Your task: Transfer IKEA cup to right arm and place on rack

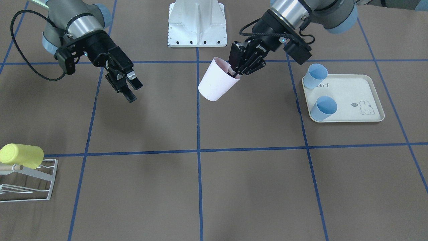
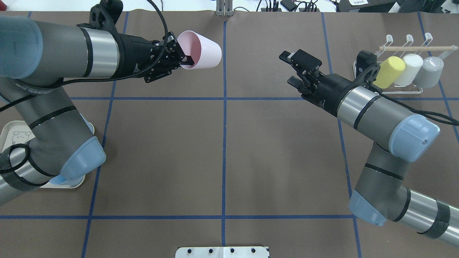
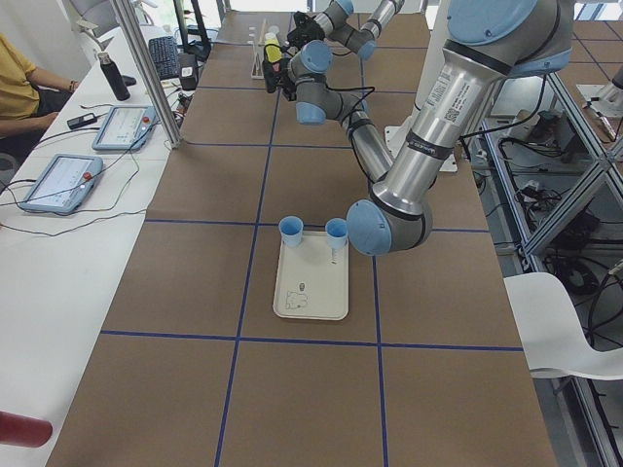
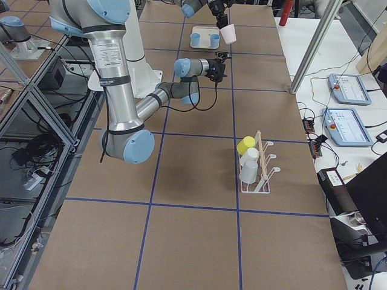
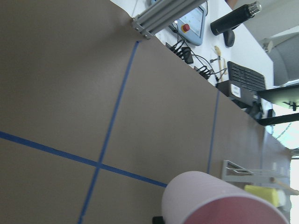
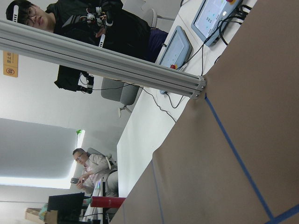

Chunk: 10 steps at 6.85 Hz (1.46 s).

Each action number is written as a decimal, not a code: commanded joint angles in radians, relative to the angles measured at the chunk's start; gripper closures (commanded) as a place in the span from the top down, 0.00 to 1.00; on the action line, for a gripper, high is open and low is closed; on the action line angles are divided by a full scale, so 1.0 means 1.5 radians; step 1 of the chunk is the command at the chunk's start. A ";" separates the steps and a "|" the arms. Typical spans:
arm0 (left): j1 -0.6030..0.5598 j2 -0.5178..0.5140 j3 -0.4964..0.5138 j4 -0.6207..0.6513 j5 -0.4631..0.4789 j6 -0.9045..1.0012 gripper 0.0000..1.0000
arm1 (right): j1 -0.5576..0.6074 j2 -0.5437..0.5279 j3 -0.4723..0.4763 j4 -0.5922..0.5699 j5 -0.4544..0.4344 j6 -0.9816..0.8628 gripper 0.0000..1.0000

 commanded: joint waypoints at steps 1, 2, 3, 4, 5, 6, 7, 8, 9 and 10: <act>0.040 -0.004 0.084 -0.238 0.081 -0.116 0.00 | -0.015 0.044 0.010 0.001 -0.004 0.104 1.00; 0.062 -0.004 0.086 -0.293 0.114 -0.144 0.00 | -0.022 0.057 0.021 0.001 -0.005 0.136 0.99; 0.075 -0.004 0.093 -0.319 0.135 -0.152 0.00 | -0.027 0.064 0.031 0.001 -0.004 0.168 0.99; 0.077 -0.005 0.105 -0.347 0.141 -0.162 0.00 | -0.032 0.065 0.040 0.003 -0.004 0.184 0.99; 0.077 -0.004 0.132 -0.399 0.142 -0.173 0.00 | -0.035 0.069 0.036 0.020 -0.005 0.203 0.99; 0.078 -0.005 0.147 -0.431 0.142 -0.181 0.00 | -0.036 0.070 0.035 0.024 -0.006 0.216 0.99; 0.078 -0.013 0.146 -0.432 0.141 -0.182 0.00 | -0.036 0.070 0.035 0.024 -0.007 0.219 0.99; 0.079 -0.019 0.147 -0.431 0.141 -0.191 0.00 | -0.036 0.073 0.035 0.024 -0.007 0.219 0.99; 0.084 -0.027 0.146 -0.431 0.141 -0.193 0.00 | -0.036 0.074 0.034 0.024 -0.012 0.219 0.99; 0.091 -0.027 0.148 -0.430 0.141 -0.191 0.00 | -0.036 0.074 0.035 0.024 -0.014 0.219 0.99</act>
